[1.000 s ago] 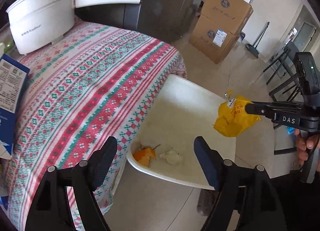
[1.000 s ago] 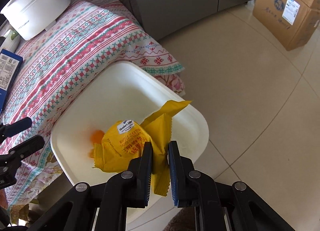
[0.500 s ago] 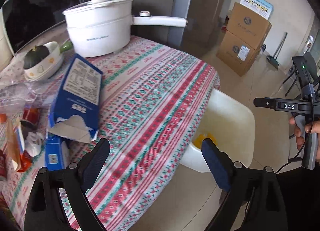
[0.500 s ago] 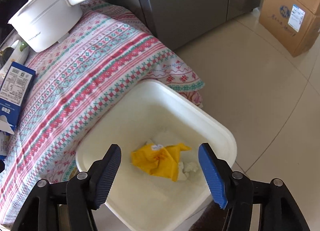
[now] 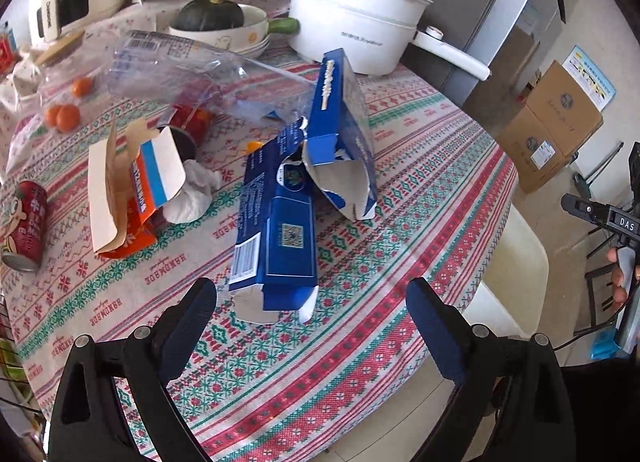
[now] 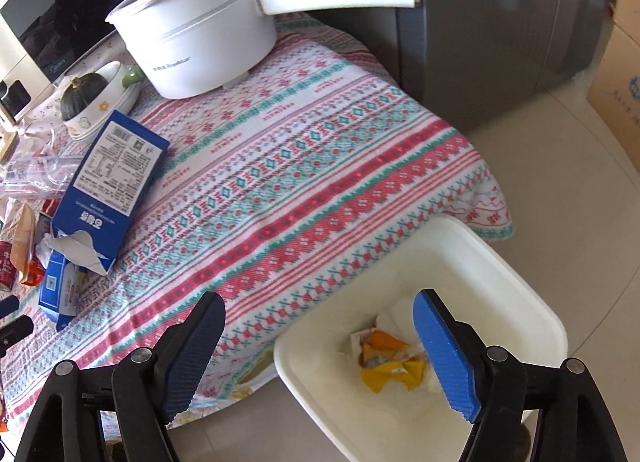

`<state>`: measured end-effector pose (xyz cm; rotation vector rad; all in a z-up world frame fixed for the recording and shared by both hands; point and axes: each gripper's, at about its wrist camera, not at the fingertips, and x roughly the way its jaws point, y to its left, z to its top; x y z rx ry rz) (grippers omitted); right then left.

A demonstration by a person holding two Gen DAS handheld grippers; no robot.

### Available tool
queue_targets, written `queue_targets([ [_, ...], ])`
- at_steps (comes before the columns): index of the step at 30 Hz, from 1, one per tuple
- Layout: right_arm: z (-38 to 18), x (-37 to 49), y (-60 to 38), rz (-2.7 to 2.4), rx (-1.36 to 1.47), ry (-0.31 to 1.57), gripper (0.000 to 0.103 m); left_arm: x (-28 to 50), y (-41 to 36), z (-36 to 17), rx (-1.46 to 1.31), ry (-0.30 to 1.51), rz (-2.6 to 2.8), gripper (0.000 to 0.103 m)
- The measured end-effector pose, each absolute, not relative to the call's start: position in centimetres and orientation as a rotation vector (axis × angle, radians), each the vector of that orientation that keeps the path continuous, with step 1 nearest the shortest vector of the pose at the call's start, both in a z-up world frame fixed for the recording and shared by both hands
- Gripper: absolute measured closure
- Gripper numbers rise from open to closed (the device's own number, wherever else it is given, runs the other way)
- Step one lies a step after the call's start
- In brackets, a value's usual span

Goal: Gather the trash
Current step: 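Grasp the blue biscuit box with the left tool while the right tool grasps another blue box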

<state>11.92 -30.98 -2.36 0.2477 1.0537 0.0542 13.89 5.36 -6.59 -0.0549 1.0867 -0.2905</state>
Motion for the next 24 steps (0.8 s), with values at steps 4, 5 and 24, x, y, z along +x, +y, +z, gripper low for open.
queue_targets([
  [4, -2.2, 13.1, -28.5, 0.081, 0.260, 1.058, 0.020, 14.3, 6.6, -6.8, -0.085, 1.076, -0.275, 0.007],
  [5, -2.2, 13.4, -27.8, 0.090, 0.265, 1.057, 0.020, 14.6, 6.9, -6.9, -0.098, 1.071, -0.268, 0.007],
  [24, -2.8, 15.8, -21.6, 0.149, 0.208, 1.067, 0.018, 18.4, 3.6, -10.6, 0.005, 1.110, -0.224, 0.053],
])
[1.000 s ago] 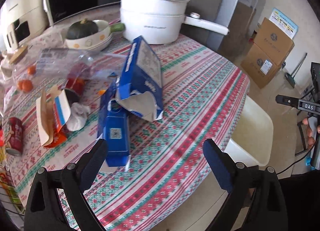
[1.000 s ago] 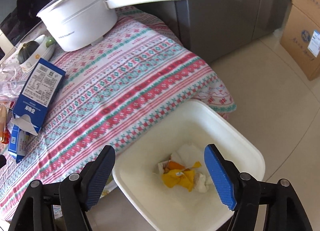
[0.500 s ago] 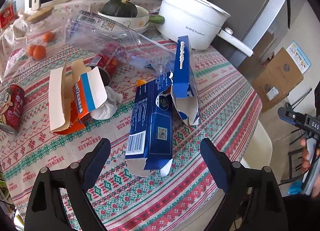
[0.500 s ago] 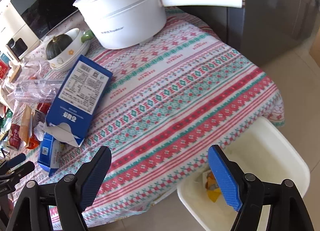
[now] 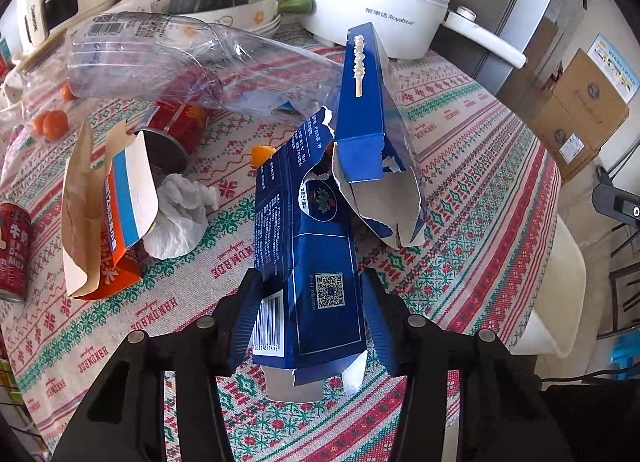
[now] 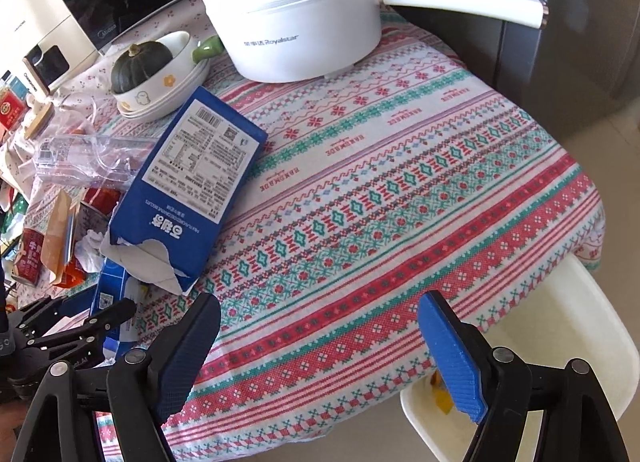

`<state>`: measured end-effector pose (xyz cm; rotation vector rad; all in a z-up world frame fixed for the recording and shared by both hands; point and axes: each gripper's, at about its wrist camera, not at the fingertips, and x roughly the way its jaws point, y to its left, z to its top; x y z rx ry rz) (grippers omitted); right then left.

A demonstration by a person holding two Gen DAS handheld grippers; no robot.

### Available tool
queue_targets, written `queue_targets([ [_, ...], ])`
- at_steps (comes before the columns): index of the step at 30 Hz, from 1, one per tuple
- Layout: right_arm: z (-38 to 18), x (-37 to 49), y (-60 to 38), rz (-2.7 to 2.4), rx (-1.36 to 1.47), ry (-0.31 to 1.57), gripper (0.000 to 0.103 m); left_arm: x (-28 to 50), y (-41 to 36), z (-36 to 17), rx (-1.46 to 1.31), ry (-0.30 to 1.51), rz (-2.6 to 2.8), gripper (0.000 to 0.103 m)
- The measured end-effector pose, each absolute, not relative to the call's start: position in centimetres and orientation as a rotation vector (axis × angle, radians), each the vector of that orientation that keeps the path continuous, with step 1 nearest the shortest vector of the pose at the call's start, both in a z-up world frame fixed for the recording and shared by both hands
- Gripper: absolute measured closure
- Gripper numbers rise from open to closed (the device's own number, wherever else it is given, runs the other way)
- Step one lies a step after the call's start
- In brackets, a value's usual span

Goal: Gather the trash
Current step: 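Grasp the blue biscuit box with the left tool while the right tool grasps another blue box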

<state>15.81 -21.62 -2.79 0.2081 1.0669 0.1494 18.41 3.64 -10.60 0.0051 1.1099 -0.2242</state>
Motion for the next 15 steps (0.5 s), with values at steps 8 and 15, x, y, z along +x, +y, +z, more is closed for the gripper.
queue_targets([
  [8, -3.1, 16.4, -20.3, 0.178, 0.184, 1.084, 0.018, 16.2, 5.2, -8.5, -0.044, 1.076, -0.245, 0.059],
  [15, -3.0, 17.7, -17.5, 0.234, 0.233, 1.074, 0.016, 13.0, 7.6, -4.7, -0.061, 0.991, -0.245, 0.060],
])
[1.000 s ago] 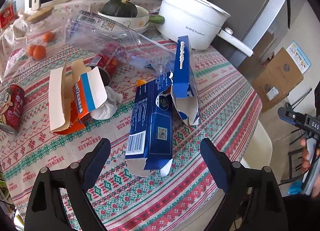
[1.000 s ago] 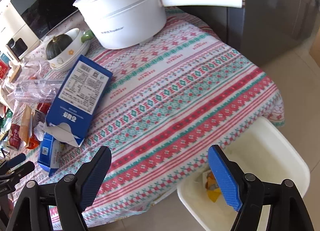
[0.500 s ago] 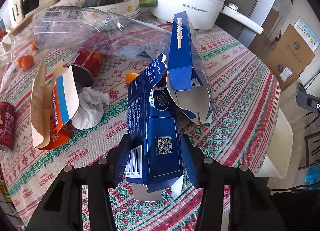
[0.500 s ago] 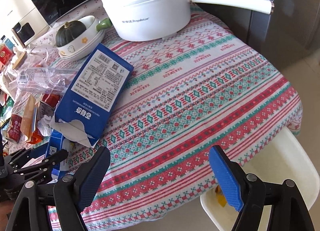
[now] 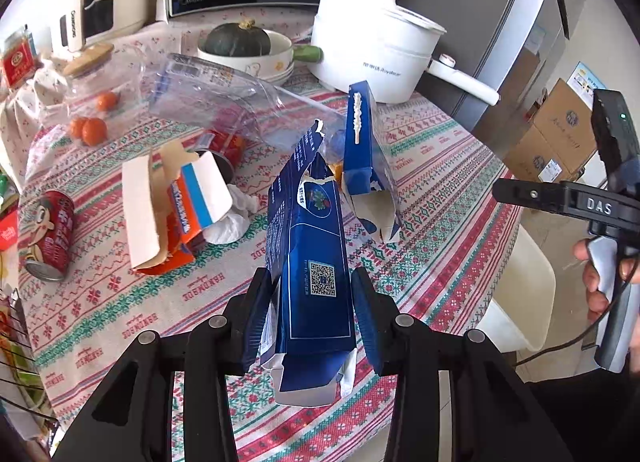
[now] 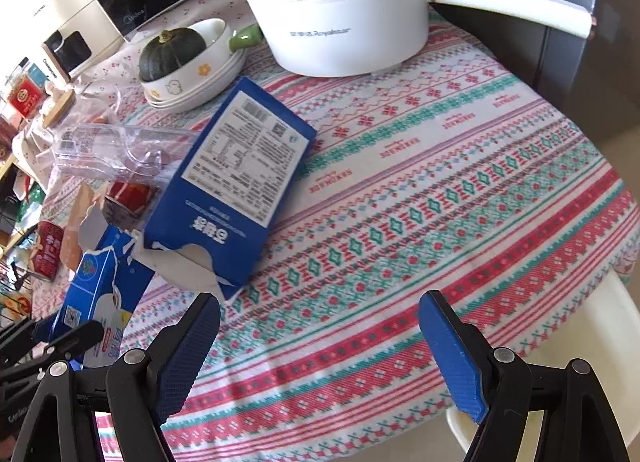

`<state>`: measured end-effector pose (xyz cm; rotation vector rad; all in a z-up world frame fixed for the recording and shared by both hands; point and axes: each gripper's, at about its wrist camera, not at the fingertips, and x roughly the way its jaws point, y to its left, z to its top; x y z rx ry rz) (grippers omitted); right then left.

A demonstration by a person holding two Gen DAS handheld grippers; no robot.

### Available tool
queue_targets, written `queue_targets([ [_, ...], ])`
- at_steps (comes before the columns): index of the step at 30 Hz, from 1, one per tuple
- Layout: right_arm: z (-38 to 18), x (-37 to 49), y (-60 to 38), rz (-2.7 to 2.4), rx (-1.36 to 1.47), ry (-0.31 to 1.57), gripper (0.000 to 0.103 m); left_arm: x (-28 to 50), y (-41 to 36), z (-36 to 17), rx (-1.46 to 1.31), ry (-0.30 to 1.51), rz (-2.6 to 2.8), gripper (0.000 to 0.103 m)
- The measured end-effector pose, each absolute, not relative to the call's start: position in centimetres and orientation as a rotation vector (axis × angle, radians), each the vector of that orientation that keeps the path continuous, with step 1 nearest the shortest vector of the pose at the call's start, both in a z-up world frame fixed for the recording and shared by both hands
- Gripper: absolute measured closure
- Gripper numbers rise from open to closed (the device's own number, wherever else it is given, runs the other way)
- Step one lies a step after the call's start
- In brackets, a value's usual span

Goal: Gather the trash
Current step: 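Grasp the blue biscuit box with the left tool while the right tool grasps another blue box, then lift both blue boxes and carry them toward the white bin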

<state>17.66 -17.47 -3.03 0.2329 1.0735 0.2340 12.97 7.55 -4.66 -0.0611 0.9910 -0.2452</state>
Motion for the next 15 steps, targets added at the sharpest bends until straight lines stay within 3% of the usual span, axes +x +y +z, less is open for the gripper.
queue_targets([
  [5, -4.3, 19.4, -15.4, 0.307, 0.386, 1.098, 0.009, 11.5, 10.7, -3.3, -0.112, 0.962, -0.208, 0.060],
  [15, -7.7, 22.5, -13.1, 0.345, 0.690, 1.108, 0.007, 10.8, 14.2, -2.7, -0.119, 0.911, -0.133, 0.060],
])
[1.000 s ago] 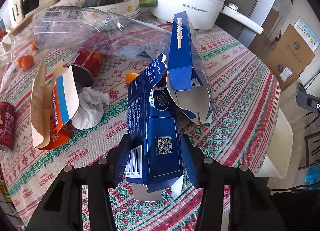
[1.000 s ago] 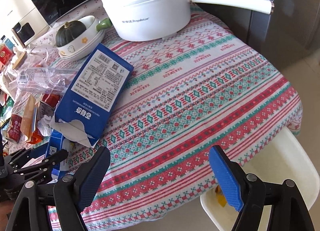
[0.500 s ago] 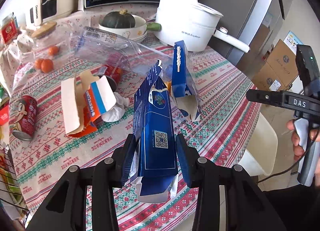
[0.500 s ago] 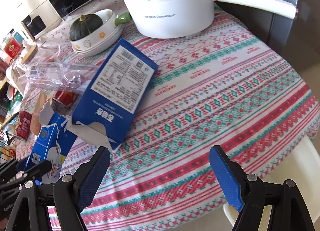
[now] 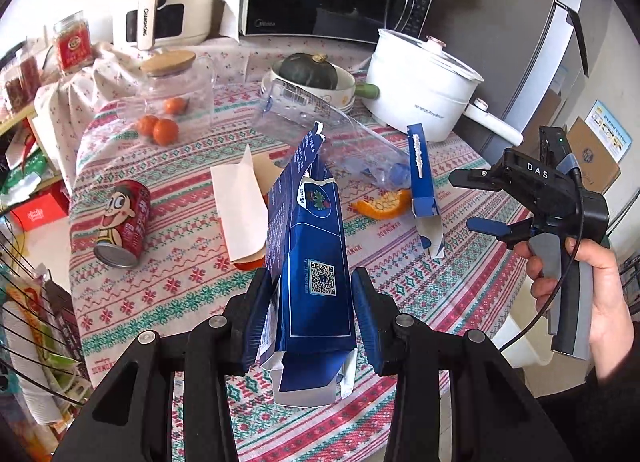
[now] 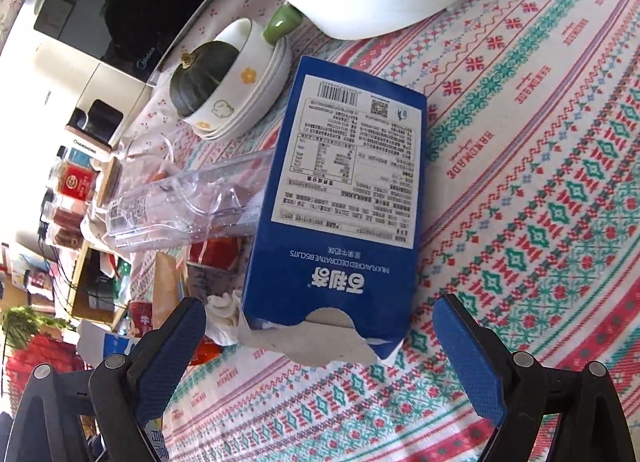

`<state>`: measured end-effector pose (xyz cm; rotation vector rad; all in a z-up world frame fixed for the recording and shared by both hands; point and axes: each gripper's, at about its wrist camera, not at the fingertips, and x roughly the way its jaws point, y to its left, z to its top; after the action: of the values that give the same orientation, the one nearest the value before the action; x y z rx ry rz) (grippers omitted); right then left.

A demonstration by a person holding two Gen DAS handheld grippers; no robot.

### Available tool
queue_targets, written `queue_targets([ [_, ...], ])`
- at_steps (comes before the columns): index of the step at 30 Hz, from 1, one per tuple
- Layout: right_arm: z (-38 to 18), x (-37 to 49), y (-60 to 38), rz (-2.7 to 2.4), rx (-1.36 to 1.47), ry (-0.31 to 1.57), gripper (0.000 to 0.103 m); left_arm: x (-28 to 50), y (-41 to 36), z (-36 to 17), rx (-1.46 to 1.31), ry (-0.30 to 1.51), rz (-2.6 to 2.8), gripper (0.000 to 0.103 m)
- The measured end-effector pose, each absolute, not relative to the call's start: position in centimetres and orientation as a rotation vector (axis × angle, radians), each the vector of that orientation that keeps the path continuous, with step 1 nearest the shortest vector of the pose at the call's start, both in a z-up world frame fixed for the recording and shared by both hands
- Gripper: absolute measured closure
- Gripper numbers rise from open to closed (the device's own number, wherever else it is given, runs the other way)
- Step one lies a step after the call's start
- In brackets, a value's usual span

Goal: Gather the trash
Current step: 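Lift both blue boxes and carry them toward the white bin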

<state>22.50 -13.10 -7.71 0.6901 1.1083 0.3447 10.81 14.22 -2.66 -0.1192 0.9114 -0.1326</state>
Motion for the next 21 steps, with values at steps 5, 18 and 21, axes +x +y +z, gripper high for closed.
queue_targets([
  [5, -8.8, 23.5, -12.6, 0.328, 0.733, 1.098, 0.007, 11.0, 15.0, -2.5, -0.152, 0.900, -0.127, 0.060],
  [18, -11.3, 25.3, -11.2, 0.320, 0.736, 1.108, 0.008, 11.7, 14.1, -3.3, -0.078, 0.909, -0.101, 0.060],
  [21, -10.7, 25.0, -11.0, 0.326, 0.701, 1.094, 0.009, 11.8, 14.0, -3.5, -0.096, 0.914, -0.104, 0.060],
])
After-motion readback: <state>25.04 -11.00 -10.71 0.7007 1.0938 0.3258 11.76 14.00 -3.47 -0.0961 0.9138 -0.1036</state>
